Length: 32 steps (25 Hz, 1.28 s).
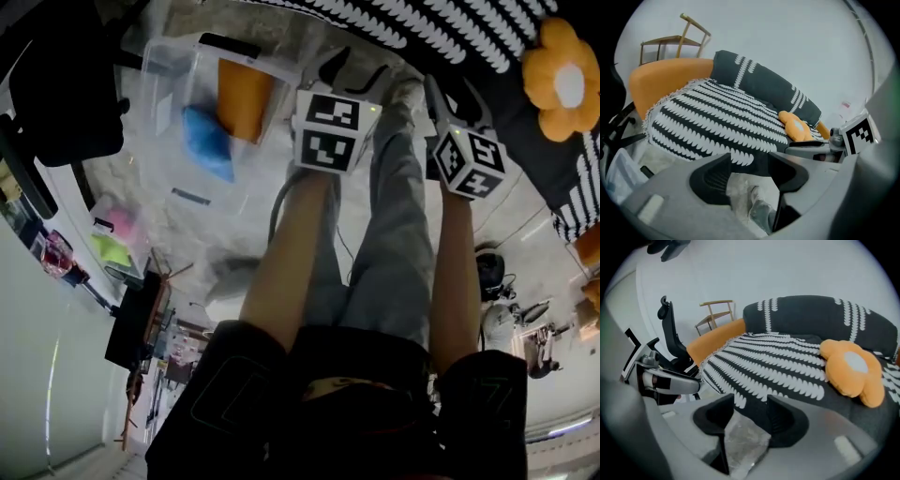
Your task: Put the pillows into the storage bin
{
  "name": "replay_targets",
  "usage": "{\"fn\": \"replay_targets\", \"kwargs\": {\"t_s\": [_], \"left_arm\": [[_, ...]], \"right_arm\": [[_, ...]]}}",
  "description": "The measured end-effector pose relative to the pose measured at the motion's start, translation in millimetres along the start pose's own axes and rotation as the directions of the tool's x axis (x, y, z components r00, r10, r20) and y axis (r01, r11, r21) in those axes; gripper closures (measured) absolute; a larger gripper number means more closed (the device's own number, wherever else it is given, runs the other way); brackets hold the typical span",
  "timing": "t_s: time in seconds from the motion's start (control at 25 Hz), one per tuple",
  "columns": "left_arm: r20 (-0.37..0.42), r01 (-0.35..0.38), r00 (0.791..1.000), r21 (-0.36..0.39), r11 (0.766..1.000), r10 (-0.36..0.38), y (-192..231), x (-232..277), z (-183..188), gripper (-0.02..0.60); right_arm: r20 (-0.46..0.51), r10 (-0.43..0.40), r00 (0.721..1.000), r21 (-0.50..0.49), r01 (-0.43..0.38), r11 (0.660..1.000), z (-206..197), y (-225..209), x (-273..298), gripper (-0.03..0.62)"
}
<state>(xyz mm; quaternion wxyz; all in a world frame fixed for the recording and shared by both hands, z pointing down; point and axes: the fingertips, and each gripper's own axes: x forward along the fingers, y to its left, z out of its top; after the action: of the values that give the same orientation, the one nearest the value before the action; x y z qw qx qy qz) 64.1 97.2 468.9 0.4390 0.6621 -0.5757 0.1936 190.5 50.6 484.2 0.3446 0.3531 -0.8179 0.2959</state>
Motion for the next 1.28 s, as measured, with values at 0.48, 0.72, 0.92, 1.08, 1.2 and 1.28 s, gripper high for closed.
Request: {"fn": "replay_targets", "kwargs": {"t_s": [0.48, 0.72, 0.92, 1.08, 1.2, 1.28], "left_arm": [[-0.086, 0.205, 0.977, 0.147, 0.968, -0.194, -161, 108, 36, 0.324], [-0.124, 0.261, 0.963, 0.199, 0.945, -0.240, -233, 153, 49, 0.333], [-0.145, 0.266, 0.959, 0.184, 0.946, -0.242, -267, 188, 61, 0.390], [-0.154, 0.235, 0.966, 0.197, 0.952, -0.207, -264, 217, 75, 0.368], [-0.173, 0.225, 0.966, 0.199, 0.954, -0.191, -259, 238, 82, 0.345], [-0.183, 0.223, 0.965, 0.207, 0.953, -0.186, -262, 250, 85, 0.341]], "right_arm": [[0.088, -0.256, 0.963, 0.216, 0.232, 0.948, -6, -184, -70, 0.373], [0.096, -0.334, 0.938, 0.298, 0.293, 0.908, -13, -264, -108, 0.373], [0.086, -0.388, 0.918, 0.331, 0.341, 0.880, -19, -320, -123, 0.373], [0.071, -0.407, 0.910, 0.368, 0.356, 0.859, -17, -349, -117, 0.373], [0.056, -0.401, 0.914, 0.382, 0.352, 0.855, -16, -362, -104, 0.373], [0.034, -0.399, 0.917, 0.400, 0.353, 0.846, -22, -372, -98, 0.357]]}}
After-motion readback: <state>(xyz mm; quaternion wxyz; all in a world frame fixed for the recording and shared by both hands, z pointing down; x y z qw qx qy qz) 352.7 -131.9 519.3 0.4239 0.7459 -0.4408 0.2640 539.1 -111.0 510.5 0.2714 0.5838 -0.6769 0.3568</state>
